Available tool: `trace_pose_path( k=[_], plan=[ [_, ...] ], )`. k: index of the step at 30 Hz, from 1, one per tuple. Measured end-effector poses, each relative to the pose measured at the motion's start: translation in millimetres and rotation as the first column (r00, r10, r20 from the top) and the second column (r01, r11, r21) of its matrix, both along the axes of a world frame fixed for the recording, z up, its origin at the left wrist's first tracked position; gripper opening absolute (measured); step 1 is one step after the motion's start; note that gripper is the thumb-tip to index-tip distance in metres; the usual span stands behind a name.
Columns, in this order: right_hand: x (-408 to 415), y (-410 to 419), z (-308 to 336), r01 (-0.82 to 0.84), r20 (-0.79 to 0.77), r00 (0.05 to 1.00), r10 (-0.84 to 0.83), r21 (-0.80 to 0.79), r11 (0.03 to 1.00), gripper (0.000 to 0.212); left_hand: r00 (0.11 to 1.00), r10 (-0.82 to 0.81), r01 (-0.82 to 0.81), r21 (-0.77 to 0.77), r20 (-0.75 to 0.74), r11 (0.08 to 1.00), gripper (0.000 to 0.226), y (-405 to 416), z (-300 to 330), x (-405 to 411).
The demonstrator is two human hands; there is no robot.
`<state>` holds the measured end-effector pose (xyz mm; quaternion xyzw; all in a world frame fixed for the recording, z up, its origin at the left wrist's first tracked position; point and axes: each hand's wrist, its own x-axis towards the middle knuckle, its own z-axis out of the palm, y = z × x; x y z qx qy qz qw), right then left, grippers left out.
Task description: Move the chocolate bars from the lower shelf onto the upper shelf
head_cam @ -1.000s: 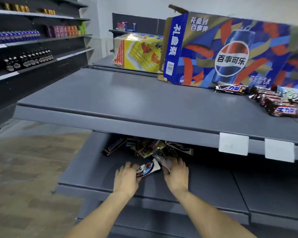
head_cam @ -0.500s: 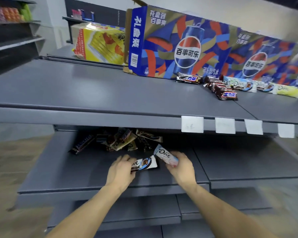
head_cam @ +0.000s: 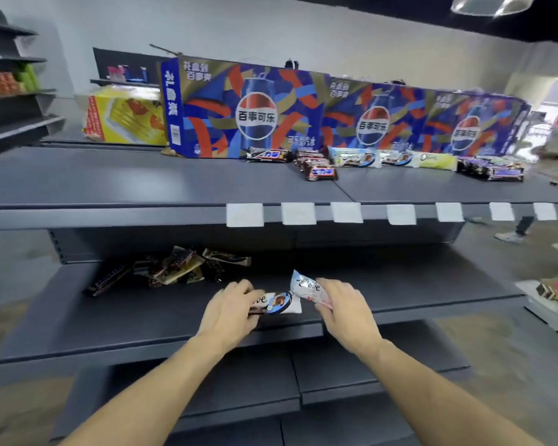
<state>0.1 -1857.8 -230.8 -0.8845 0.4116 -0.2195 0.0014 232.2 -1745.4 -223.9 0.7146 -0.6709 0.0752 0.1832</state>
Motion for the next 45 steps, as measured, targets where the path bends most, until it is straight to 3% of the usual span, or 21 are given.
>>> trace_pose_path(
  k=[7, 15, 22, 31, 45],
  plan=[
    [-105, -4, 74, -0.049, -0.044, 0.998, 0.040, -0.208, 0.977, 0.050, 0.996, -0.003, 0.016, -0.144, 0.090, 0.989, 0.048, 2, 66, -110],
    [-167, -15, 162, -0.035, -0.014, 0.999, 0.032, -0.314, 0.949, 0.043, 0.972, 0.023, 0.032, -0.231, 0.232, 0.972, 0.045, -22, 175, -182],
    [-190, -55, 217, -0.037, -0.036, 0.999, 0.026, -0.348, 0.937, 0.047, 0.971, 0.050, 0.007, -0.237, 0.233, 0.971, 0.046, -68, 238, -211],
    [-204, -139, 242, -0.085, -0.158, 0.987, 0.022, -0.401, 0.912, 0.047, 0.973, 0.083, -0.033, -0.229, 0.214, 0.973, 0.047, -173, 249, -224],
    [-229, -290, 239, -0.126, -0.161, 0.983, 0.087, -0.249, 0.960, 0.044, 0.984, 0.105, -0.089, -0.114, 0.144, 0.990, 0.047, -333, 232, -253]
  ],
)
